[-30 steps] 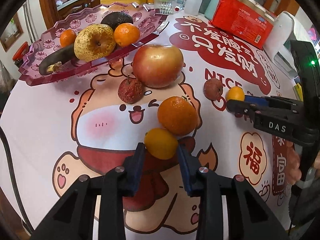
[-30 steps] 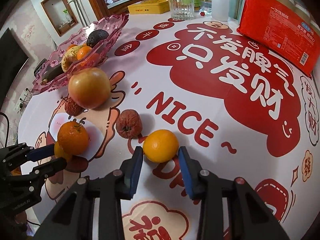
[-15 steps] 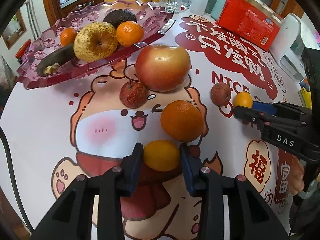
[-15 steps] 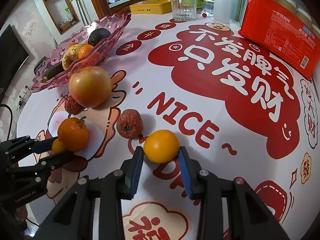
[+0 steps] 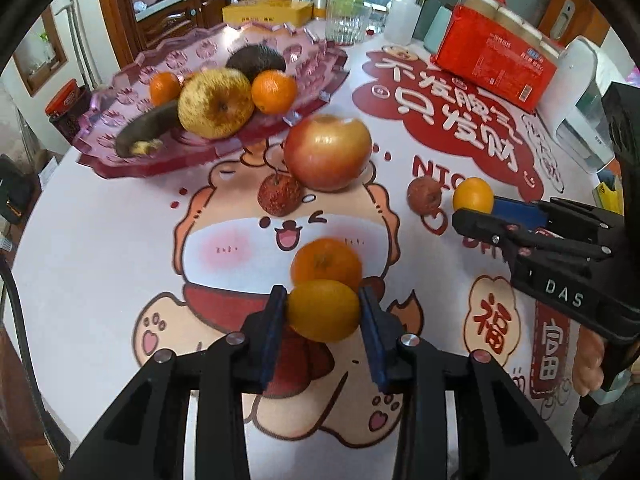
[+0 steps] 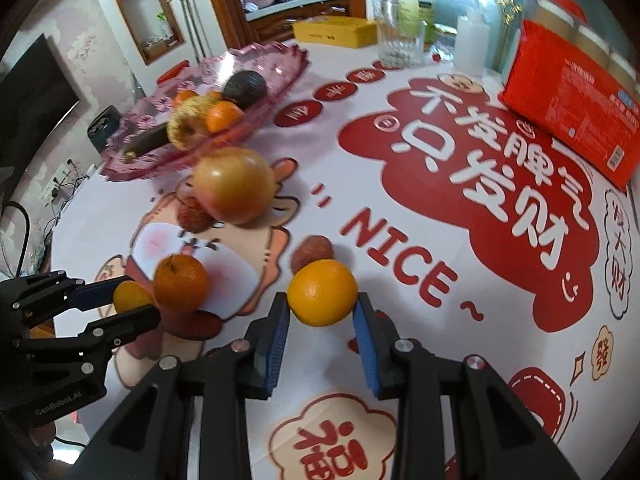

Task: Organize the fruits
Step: 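Carry orange and mandarin into the pink bowl and open both grippers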

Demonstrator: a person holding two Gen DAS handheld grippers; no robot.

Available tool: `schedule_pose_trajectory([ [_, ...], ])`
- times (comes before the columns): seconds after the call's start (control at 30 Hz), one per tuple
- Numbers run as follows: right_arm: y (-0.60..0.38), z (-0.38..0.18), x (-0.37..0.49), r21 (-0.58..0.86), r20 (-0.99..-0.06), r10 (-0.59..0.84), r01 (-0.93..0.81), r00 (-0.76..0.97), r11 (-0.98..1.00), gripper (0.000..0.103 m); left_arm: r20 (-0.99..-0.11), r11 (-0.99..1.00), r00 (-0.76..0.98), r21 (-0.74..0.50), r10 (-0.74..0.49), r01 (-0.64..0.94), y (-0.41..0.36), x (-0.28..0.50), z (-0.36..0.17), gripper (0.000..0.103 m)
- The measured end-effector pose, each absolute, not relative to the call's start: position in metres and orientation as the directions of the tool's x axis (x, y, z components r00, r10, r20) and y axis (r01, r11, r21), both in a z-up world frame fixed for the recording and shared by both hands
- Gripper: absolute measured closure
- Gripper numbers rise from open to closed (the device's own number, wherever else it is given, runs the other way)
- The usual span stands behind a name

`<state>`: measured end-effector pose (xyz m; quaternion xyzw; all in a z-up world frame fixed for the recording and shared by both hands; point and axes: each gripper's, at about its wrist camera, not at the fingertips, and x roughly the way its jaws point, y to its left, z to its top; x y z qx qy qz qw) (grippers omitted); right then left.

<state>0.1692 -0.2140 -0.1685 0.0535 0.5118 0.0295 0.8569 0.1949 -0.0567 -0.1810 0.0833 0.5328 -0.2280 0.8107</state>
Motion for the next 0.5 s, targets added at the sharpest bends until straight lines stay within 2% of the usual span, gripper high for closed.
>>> schedule_pose_trajectory([
  [0.5, -0.169, -0.094, 0.13, 0.124, -0.801, 0.164, -0.108, 0.575, 0.986, 0.07, -0.868, 0.911, 0.428, -0.064, -0.252, 0.407, -0.026, 0.162, -0.098, 0.068],
])
